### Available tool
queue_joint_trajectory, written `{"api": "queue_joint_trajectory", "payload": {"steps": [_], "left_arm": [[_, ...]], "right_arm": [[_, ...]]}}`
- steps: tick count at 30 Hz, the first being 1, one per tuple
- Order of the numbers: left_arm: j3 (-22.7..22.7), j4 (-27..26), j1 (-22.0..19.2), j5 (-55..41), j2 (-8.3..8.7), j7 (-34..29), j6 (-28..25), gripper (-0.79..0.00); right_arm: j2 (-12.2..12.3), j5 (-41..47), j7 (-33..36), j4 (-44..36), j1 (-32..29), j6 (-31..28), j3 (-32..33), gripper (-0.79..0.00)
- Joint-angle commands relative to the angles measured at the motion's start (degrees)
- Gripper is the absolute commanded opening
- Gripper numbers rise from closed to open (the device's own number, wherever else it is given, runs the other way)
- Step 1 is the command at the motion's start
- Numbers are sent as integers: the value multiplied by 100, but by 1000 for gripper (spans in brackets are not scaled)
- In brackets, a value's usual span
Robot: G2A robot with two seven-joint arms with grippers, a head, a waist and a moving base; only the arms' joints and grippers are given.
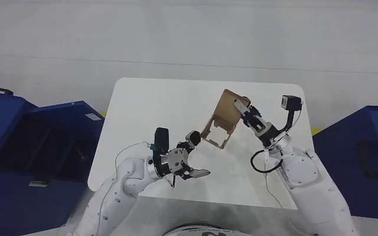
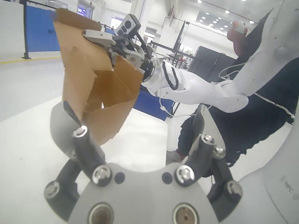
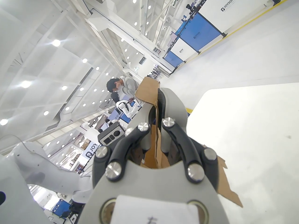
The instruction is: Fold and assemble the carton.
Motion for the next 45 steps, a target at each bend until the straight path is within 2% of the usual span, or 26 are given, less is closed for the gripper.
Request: {"api": "queue_joint_trajectory", "payload": {"steps": [1, 16, 27, 29, 31, 38, 45], "left_arm": [[65, 10, -27, -30, 4, -138, -20, 0], [496, 61, -397, -235, -20, -542, 62, 0], [388, 135, -440, -391, 10, -420, 78, 0], [304, 143, -416, -411, 24, -358, 77, 0], [229, 157, -389, -450, 36, -282, 65, 0], [92, 237, -374, -571, 52, -109, 118, 0], [34, 300, -405, -843, 52, -37, 178, 0]], "right_arm": [[-11, 60, 38, 4, 2, 41, -31, -785], [-106, 482, 412, 49, -135, 111, -512, -785], [-136, 486, 375, 46, -201, 131, -626, -785], [-142, 734, 160, 74, -157, 252, -444, -785], [-151, 1390, 50, 146, -142, 360, -249, -785], [-177, 3243, 357, 630, 55, 641, 203, -785], [-179, 3323, 376, 638, 62, 659, 214, -785]]}}
